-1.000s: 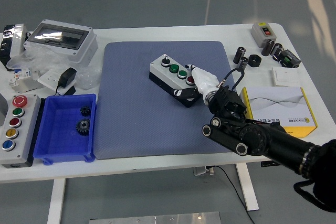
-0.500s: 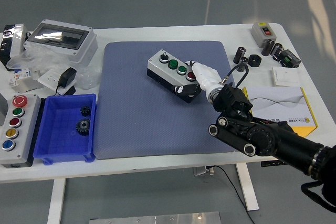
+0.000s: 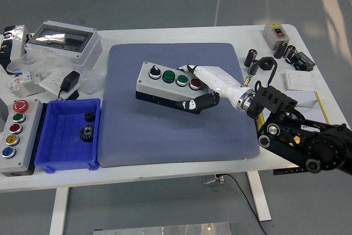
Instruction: Pick up the button,place it on the desk,press the button,press the button
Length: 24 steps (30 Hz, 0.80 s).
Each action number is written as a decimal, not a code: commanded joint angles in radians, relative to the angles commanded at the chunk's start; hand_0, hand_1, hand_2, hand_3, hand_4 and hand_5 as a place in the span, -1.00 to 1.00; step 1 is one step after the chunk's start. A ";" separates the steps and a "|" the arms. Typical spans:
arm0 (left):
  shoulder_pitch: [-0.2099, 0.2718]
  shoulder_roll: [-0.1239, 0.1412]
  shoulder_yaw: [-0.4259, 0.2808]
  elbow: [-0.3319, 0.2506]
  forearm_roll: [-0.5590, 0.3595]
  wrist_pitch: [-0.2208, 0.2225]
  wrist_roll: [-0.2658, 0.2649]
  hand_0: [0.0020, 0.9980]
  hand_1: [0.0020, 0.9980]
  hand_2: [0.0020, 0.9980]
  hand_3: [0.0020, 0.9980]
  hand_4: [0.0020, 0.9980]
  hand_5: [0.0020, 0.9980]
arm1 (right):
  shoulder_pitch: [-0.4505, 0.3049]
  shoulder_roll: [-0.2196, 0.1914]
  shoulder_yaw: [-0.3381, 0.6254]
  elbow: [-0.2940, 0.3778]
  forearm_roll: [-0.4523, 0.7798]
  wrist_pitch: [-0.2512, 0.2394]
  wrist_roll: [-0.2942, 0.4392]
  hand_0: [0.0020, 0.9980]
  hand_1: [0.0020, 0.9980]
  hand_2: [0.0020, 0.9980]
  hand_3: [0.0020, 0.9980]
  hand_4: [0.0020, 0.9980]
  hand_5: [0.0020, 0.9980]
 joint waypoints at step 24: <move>-0.012 0.000 -0.016 0.000 0.037 -0.004 0.000 0.24 0.06 0.07 0.19 0.22 -0.53 | 0.012 -0.001 -0.096 -0.040 0.043 0.026 -0.014 0.71 0.55 0.56 0.50 -0.78 -1.00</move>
